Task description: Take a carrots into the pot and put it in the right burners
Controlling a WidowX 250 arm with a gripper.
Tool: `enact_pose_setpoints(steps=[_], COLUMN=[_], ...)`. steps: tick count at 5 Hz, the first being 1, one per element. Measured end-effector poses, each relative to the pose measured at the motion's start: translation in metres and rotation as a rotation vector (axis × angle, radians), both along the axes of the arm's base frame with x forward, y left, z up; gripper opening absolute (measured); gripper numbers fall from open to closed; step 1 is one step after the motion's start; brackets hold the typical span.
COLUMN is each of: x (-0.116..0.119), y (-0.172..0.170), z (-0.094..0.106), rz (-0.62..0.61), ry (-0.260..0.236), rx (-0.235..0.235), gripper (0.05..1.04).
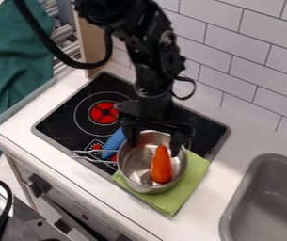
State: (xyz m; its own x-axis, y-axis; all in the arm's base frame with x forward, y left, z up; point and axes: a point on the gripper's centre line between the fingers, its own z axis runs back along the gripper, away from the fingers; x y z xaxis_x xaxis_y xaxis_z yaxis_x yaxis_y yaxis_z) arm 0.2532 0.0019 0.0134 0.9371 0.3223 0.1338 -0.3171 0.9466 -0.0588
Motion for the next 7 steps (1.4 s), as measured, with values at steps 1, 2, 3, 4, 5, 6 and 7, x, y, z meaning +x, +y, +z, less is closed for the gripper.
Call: enact_pose_setpoints(steps=[1,2,3,4,5,6,7], x=[-0.004,-0.004,-0.003,0.001,0.003,0.004,0.013], y=[0.003,0.003,0.003,0.002,-0.003,-0.008,-0.008], z=[-0.01,-0.015,-0.018,-0.018,-0.017,-0.015,0.002], rz=[0.008,0.0,0.0,-0.009,-0.023,-0.036,-0.039], ry=[0.038,0.05,0.053,0.048,0.042,0.033,-0.018], rx=[-0.021,-0.024,-0.024,-0.023,-0.021,-0.015,0.007], gripper=[1.009,0.956,0.666,0.384,0.364,0.364,0.364])
